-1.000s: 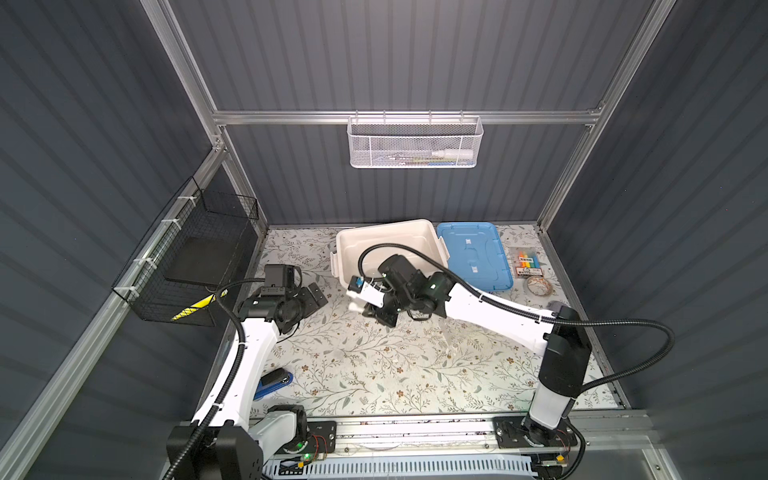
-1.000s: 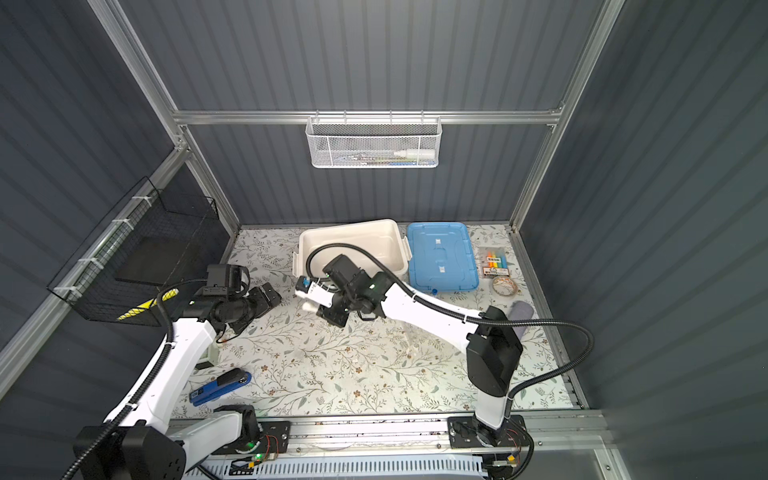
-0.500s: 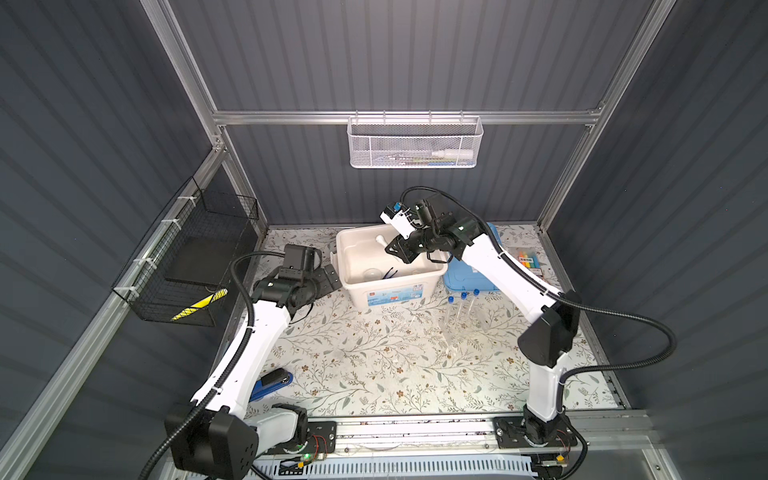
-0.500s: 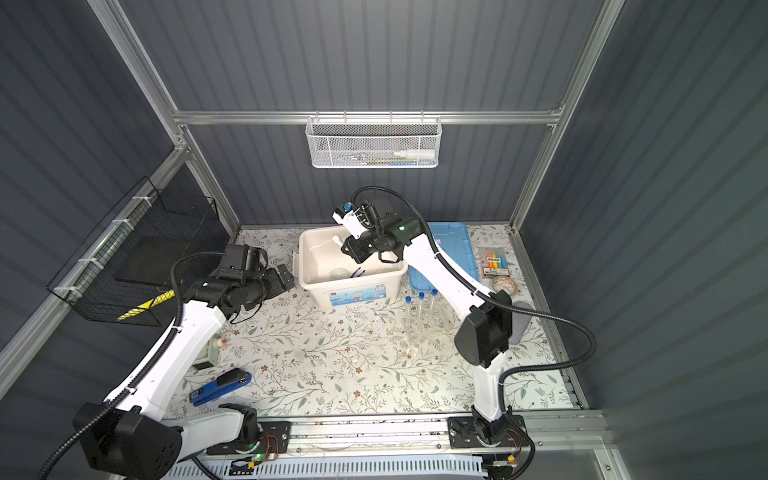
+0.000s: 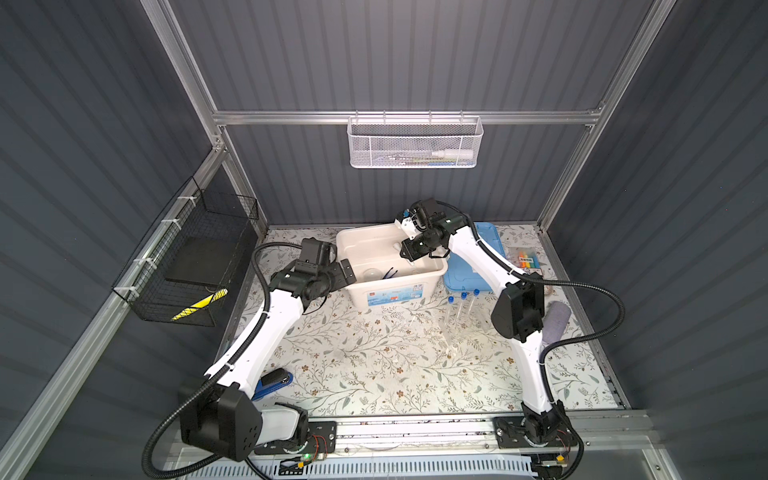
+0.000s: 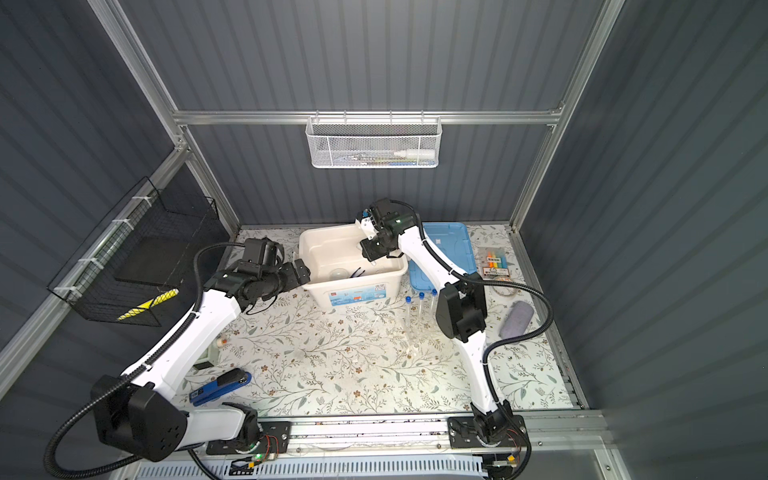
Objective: Organize the chemistry lab equipment
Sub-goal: 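Lift the rod over the bin with the right gripper while the left gripper follows, then lower the rod into the bin and open the right gripper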
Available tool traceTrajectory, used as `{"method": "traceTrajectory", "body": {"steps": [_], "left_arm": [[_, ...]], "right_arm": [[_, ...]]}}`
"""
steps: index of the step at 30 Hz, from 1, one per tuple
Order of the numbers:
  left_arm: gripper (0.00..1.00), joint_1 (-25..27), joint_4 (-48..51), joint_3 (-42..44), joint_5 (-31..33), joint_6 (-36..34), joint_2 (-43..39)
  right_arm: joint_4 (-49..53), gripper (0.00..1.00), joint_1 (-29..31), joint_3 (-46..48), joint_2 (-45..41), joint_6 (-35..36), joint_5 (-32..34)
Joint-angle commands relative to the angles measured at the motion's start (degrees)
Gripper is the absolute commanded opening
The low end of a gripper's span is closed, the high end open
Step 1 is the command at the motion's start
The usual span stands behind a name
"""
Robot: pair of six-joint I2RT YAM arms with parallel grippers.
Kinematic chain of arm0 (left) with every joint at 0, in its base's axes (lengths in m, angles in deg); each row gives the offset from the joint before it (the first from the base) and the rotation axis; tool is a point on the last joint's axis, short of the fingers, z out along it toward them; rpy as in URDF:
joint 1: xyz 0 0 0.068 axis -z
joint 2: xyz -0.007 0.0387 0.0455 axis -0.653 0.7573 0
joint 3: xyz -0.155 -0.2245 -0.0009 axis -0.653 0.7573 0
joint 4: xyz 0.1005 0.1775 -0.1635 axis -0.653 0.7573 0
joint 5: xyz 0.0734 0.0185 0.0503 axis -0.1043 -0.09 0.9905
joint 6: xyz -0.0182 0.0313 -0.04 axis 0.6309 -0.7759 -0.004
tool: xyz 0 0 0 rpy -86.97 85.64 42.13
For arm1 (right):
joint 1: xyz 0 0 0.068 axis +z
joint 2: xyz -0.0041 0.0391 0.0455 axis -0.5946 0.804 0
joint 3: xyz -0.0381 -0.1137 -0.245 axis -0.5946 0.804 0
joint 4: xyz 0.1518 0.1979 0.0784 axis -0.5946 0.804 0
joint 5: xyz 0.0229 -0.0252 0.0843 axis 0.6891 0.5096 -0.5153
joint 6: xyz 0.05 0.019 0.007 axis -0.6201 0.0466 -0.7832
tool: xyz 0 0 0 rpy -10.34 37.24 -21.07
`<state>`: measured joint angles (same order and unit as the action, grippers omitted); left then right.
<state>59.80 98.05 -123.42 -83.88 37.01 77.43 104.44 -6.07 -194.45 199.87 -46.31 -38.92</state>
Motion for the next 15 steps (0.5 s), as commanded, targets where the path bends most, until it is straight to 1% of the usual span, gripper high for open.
{"method": "traceTrajectory", "body": {"steps": [1, 4, 8, 11, 15], "left_arm": [[1.00, 1.16, -0.98, -2.84, -1.51, -1.37, 1.88], [1.00, 1.36, -1.16, -3.47, -0.58, -1.33, 2.98], [1.00, 1.45, -1.25, -4.04, -0.50, -0.76, 4.06], [1.00, 1.54, -1.86, -3.07, 0.03, 0.83, 3.77], [1.00, 1.63, -2.29, -1.78, 0.50, 2.10, 3.36]], "right_arm": [[2.16, 0.17, 0.08, -4.56, 3.13, -0.87, 0.01], [2.25, 0.17, 0.00, -6.13, 5.34, -1.02, 0.21], [1.82, 0.18, -0.34, -5.50, 6.56, -1.32, -0.98], [1.69, 0.19, -0.84, -4.67, 7.30, -2.15, -1.56], [1.80, 0.20, -0.95, -4.44, 7.89, -2.33, -0.76]]}}
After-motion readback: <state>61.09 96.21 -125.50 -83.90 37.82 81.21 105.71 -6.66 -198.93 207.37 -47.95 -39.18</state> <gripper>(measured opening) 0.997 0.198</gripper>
